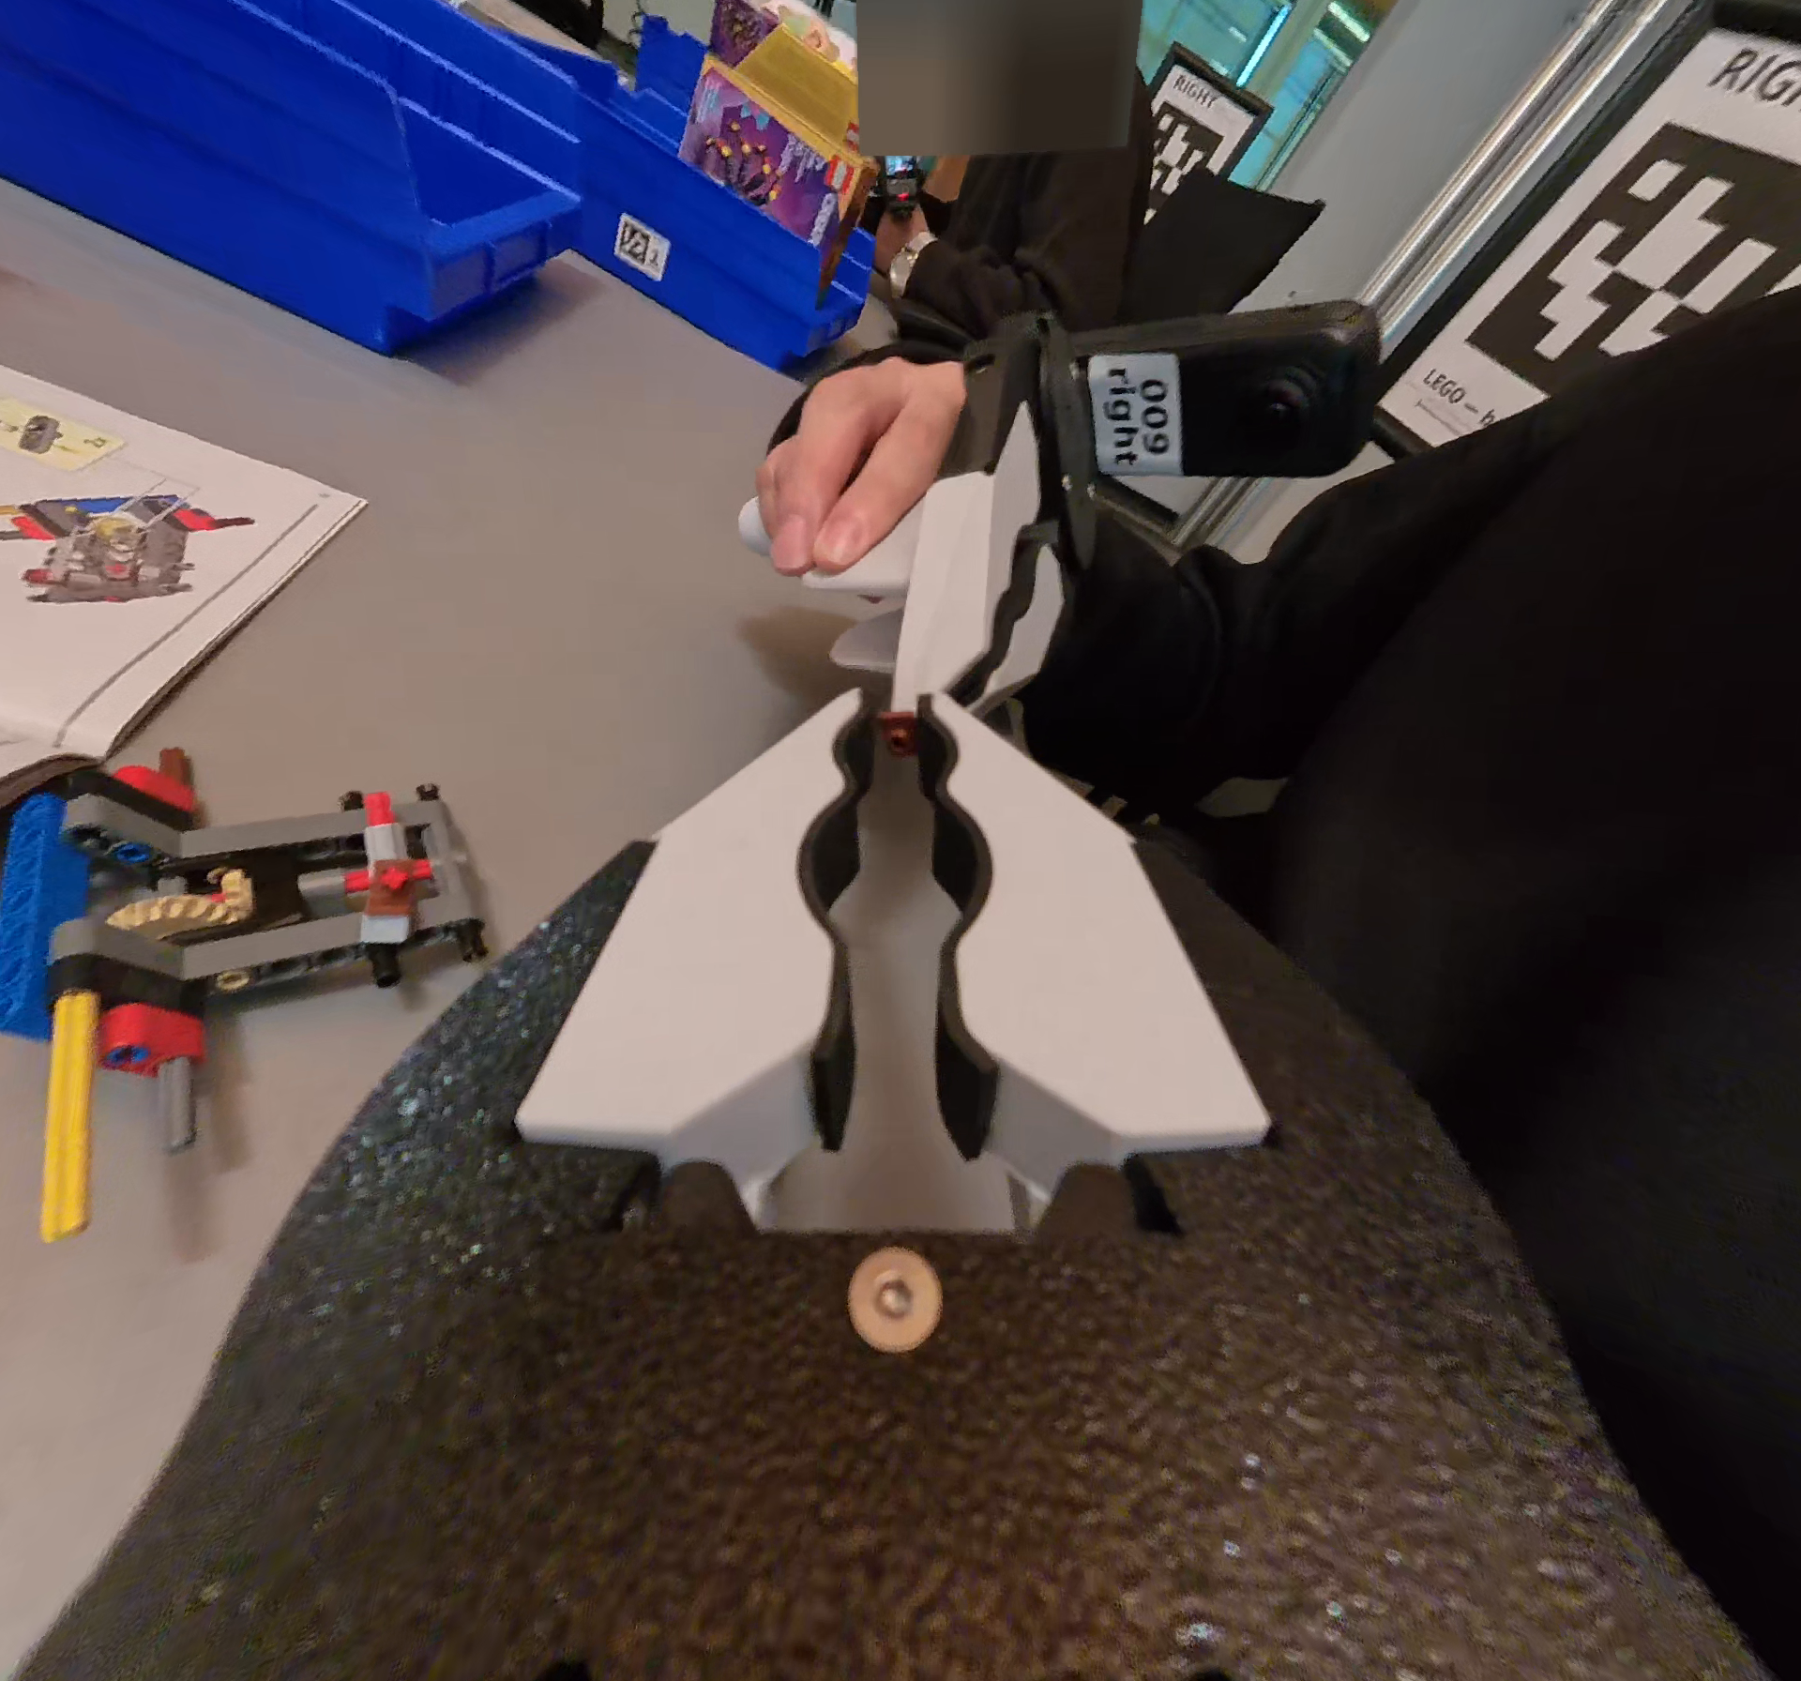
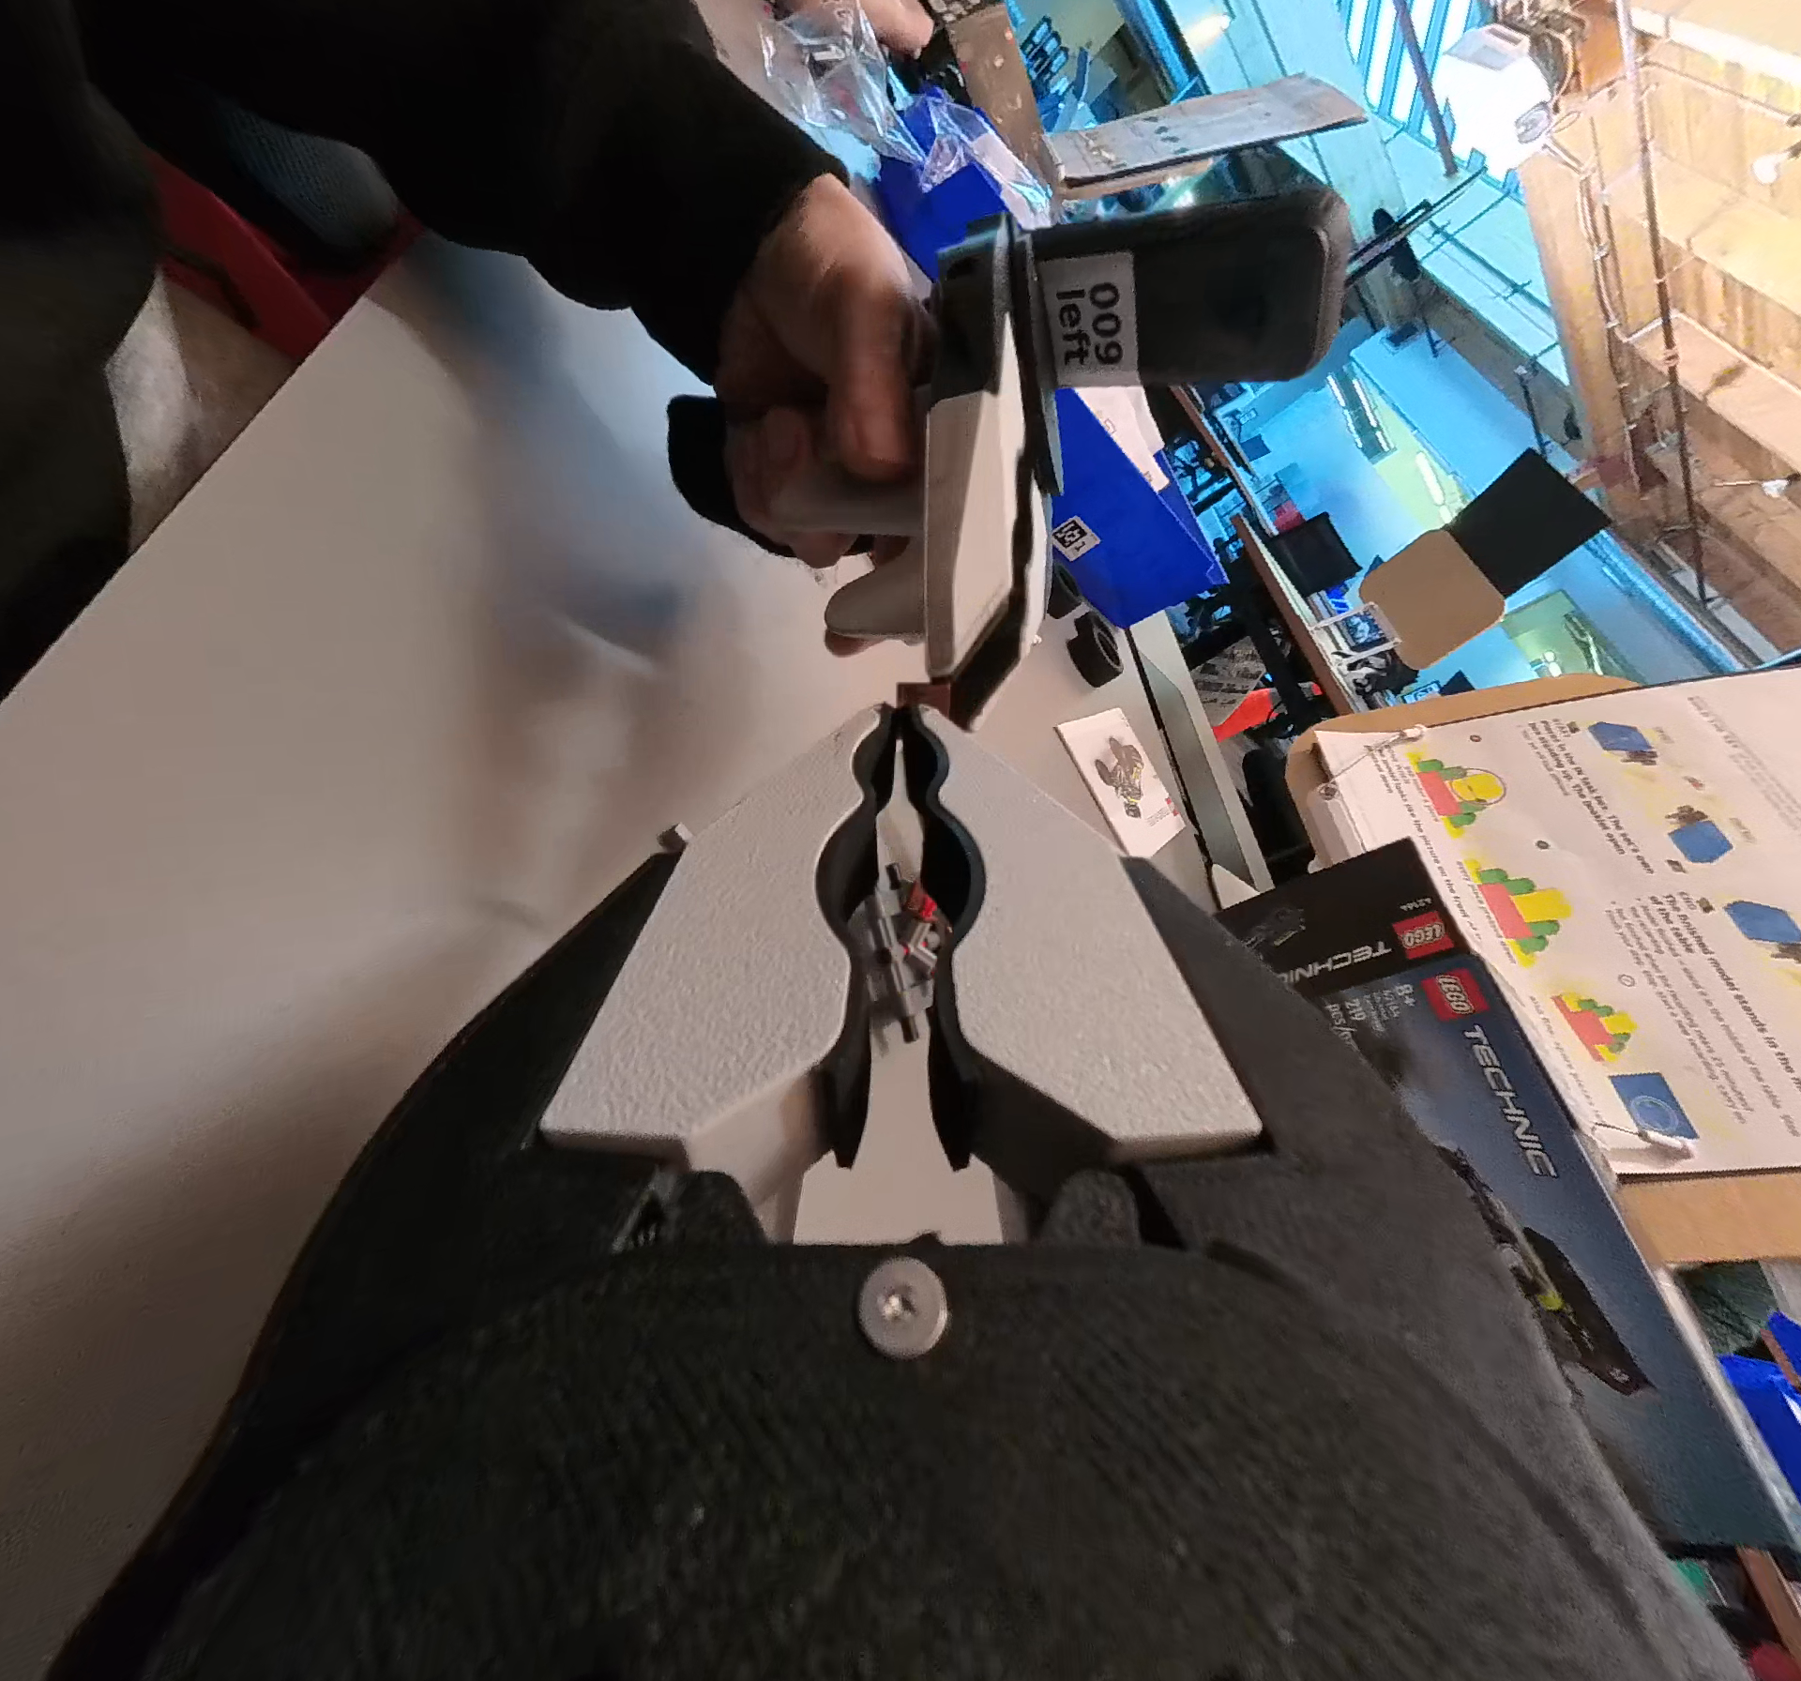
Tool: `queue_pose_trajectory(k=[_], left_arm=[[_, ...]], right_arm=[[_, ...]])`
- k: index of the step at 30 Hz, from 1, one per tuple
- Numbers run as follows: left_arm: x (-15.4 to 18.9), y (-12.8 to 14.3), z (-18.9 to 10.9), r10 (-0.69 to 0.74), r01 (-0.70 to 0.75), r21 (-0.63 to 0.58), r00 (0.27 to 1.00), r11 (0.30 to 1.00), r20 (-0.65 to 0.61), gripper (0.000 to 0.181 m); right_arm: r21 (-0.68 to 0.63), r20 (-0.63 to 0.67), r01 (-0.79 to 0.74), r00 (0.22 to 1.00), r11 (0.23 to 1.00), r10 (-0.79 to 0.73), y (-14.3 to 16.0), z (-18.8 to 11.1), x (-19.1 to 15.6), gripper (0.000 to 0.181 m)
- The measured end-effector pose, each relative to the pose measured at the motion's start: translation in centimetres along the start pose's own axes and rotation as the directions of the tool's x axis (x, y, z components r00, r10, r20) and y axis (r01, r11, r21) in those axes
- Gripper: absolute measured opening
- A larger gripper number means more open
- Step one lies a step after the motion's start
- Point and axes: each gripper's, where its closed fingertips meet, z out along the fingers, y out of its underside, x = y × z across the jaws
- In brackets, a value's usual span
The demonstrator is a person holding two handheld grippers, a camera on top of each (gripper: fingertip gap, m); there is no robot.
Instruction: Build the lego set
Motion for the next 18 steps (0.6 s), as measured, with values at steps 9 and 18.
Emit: queue_pose_trajectory(k=[9, 18], left_arm=[[-0.14, 0.08, -0.3, 0.016, -0.016, -0.003, 1.0, 1.0, 0.002, 0.013], [-0.08, 0.32, 0.0, 0.107, -0.106, -0.037, 0.994, 0.994, 0.016, 0.006]], right_arm=[[0.024, -0.017, -0.026, 0.999, 0.999, 0.027, -0.26, -0.07, 0.38, 0.0], [0.014, -0.011, -0.069, 0.998, 0.998, 0.069, -0.04, 0.18, 0.34, 0.001]])
